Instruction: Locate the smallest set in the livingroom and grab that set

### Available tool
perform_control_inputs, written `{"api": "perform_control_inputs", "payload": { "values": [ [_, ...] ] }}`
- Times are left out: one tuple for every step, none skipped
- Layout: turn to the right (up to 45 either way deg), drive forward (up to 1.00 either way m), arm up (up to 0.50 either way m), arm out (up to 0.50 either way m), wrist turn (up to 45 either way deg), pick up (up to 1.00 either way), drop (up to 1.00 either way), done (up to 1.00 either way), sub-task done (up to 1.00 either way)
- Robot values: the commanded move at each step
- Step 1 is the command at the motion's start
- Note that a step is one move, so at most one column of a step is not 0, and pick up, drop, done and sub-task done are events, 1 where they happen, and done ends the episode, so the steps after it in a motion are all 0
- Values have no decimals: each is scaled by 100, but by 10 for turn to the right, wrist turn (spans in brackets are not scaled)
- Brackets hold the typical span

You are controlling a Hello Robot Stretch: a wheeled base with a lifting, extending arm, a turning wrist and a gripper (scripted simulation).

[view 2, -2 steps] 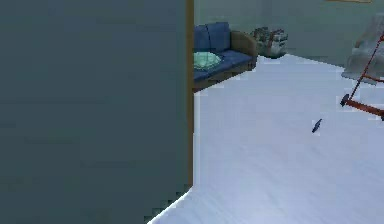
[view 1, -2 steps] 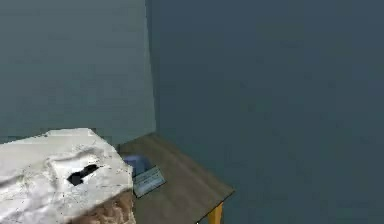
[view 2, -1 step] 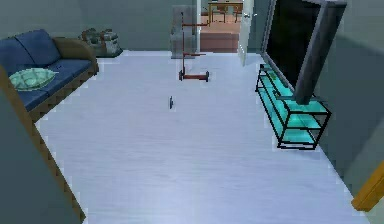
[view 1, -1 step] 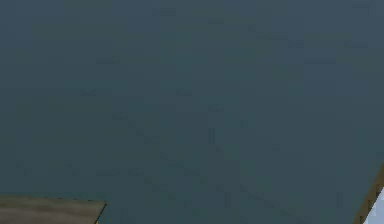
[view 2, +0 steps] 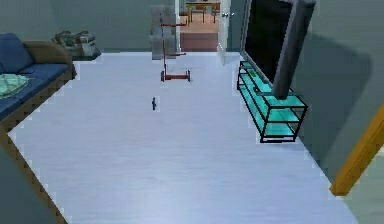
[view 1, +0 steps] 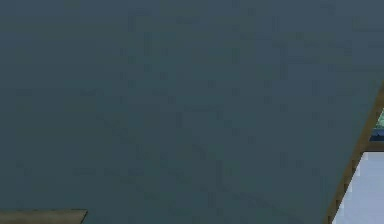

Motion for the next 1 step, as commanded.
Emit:
{"api": "perform_control_inputs", "payload": {
  "values": [
    [0, 5, 0, 0, 0, 0, 0, 0, 0]
  ]
}}
